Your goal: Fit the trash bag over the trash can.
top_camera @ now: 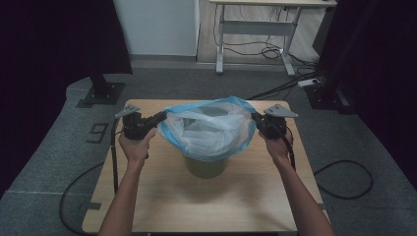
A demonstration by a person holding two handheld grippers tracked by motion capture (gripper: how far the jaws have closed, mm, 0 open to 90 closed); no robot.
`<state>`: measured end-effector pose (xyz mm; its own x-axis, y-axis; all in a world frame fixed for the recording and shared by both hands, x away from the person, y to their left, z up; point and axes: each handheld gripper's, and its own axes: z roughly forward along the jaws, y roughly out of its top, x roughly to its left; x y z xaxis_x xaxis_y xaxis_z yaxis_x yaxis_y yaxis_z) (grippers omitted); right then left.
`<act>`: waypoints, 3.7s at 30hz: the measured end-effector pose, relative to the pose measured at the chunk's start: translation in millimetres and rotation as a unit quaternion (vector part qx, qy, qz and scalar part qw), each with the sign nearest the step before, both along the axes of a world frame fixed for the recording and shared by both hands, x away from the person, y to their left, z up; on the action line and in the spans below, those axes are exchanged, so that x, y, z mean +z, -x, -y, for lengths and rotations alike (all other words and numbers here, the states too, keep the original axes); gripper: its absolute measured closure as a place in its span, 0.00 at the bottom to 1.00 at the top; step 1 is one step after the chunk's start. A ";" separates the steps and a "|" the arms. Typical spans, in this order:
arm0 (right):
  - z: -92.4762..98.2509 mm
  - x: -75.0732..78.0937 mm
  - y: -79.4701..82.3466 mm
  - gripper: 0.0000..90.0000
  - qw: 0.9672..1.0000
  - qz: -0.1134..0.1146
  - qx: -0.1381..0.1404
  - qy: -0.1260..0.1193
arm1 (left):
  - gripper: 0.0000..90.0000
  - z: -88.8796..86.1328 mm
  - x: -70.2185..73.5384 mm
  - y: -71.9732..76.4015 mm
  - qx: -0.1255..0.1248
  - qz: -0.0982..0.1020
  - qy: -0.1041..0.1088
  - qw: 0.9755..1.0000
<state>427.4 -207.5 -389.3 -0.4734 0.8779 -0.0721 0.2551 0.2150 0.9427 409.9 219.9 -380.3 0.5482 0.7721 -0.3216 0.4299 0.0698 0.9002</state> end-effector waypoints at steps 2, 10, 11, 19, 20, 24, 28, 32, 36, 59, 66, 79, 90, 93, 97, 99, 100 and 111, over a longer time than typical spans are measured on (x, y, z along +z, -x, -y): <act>-2.1 -4.9 -8.1 0.97 1.000 -0.005 0.005 -0.009 | 0.99 -1.3 -1.9 -4.2 0.002 -0.006 -0.002 1.000; -5.3 -20.9 -20.2 0.96 0.999 -0.028 0.001 -0.038 | 0.99 -2.7 -11.2 -11.2 0.000 -0.021 -0.003 1.000; -6.2 -20.9 -19.3 0.96 0.999 -0.026 0.003 -0.034 | 0.99 -2.4 -11.3 -10.9 -0.001 -0.021 -0.004 1.000; -3.5 -16.7 -18.9 0.97 0.999 -0.019 0.004 -0.032 | 0.99 -2.0 -7.0 -11.5 -0.002 -0.019 -0.012 1.000; -3.1 -15.9 -19.5 0.96 0.999 -0.019 0.005 -0.031 | 0.99 -1.9 -6.1 -12.5 -0.003 -0.020 -0.014 1.000; -3.9 -14.9 -23.7 0.96 0.999 -0.016 0.009 -0.036 | 0.99 -0.4 -4.5 -18.6 -0.005 -0.025 -0.017 1.000; -6.3 -21.8 -31.1 0.97 0.999 -0.032 0.008 -0.031 | 0.99 0.1 -9.8 -27.4 -0.004 -0.041 -0.024 0.999; -9.0 -30.3 -38.3 0.97 0.998 -0.050 0.012 -0.031 | 0.98 0.5 -17.3 -36.0 0.000 -0.056 -0.034 0.998; -14.4 -41.9 -44.8 0.97 0.996 -0.079 0.022 -0.027 | 0.98 2.8 -26.0 -44.0 0.000 -0.072 -0.042 0.996; -32.3 -85.6 -46.6 0.98 0.983 -0.165 0.081 -0.002 | 0.98 19.1 -72.5 -59.6 -0.034 -0.158 -0.060 0.985; -29.1 -94.7 -37.3 0.98 0.982 -0.170 0.087 -0.006 | 0.99 21.8 -77.2 -50.9 -0.042 -0.162 -0.064 0.984; 4.8 -64.4 -2.7 0.75 0.994 -0.079 0.052 -0.046 | 0.97 22.2 -73.0 -43.8 -0.037 -0.154 -0.080 0.984; 5.2 -46.2 69.9 0.55 0.984 -0.044 0.163 -0.051 | 0.97 26.1 -73.5 -42.8 -0.042 -0.154 -0.077 0.984; -2.7 -50.6 78.2 0.52 0.983 -0.042 0.171 -0.043 | 0.97 26.3 -73.1 -42.6 -0.041 -0.155 -0.076 0.984; -15.8 -54.4 77.6 0.50 0.985 -0.035 0.168 -0.033 | 0.97 25.7 -71.9 -41.8 -0.040 -0.154 -0.075 0.984; -22.7 -54.6 77.4 0.51 0.986 -0.022 0.164 -0.017 | 0.97 24.9 -71.4 -41.6 -0.039 -0.153 -0.076 0.985; -26.9 -54.6 77.5 0.54 0.987 -0.018 0.161 -0.010 | 0.97 24.5 -71.2 -41.4 -0.038 -0.152 -0.076 0.985; -37.4 -65.4 83.0 0.99 0.983 -0.003 0.183 -0.005 | 0.98 21.5 -69.0 -38.8 -0.042 -0.148 -0.080 0.985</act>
